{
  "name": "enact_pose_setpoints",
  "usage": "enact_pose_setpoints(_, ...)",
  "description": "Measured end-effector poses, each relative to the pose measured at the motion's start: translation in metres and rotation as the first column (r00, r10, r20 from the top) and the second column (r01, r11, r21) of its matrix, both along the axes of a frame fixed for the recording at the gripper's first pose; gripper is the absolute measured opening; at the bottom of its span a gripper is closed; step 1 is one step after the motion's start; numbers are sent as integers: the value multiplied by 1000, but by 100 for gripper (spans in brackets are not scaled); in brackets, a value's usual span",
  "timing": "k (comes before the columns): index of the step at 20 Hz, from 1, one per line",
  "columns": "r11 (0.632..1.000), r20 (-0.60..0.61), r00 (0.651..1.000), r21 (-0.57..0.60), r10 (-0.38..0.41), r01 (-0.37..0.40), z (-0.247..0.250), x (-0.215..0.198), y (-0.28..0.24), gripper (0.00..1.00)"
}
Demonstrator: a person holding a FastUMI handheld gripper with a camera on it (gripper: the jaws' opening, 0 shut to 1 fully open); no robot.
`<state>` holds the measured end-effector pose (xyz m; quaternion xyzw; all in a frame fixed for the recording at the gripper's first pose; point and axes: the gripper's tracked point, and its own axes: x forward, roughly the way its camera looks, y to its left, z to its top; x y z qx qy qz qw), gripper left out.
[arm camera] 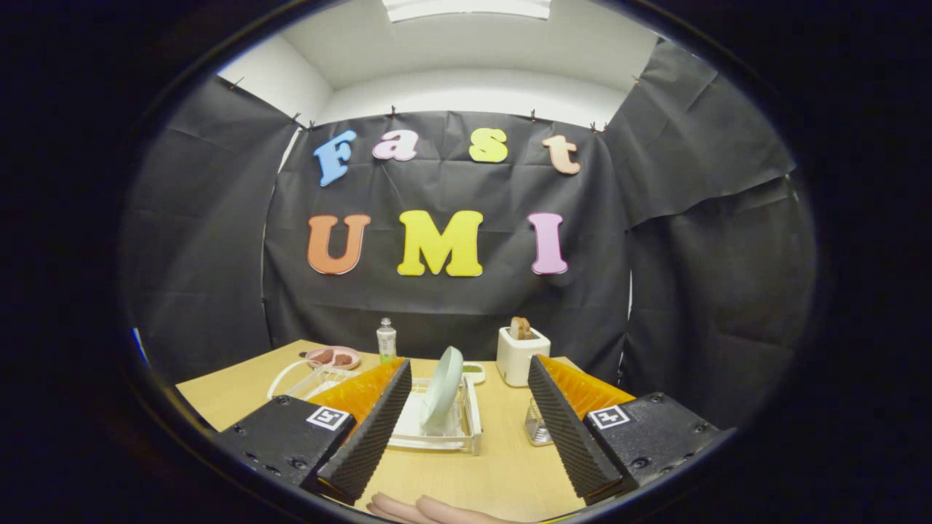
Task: Take the plate from the dish rack, then take the spoon from the basket and place it into the plate.
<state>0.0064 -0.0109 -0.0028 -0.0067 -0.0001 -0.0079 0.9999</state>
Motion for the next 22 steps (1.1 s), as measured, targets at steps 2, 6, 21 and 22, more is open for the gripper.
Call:
enact_pose_setpoints(2,1000,-13,1000,1,0,0,-2,4,0,100)
enact_pose_setpoints(6,1000,-83,997,-14,-2,0,-6,32,4,100)
enact_pose_setpoints(21,985,-573,817,-167,-61,-43,-18,215,36,89)
enact_pose_setpoints(22,982,-618,782,-186,-84,-42,-22,220,36,84)
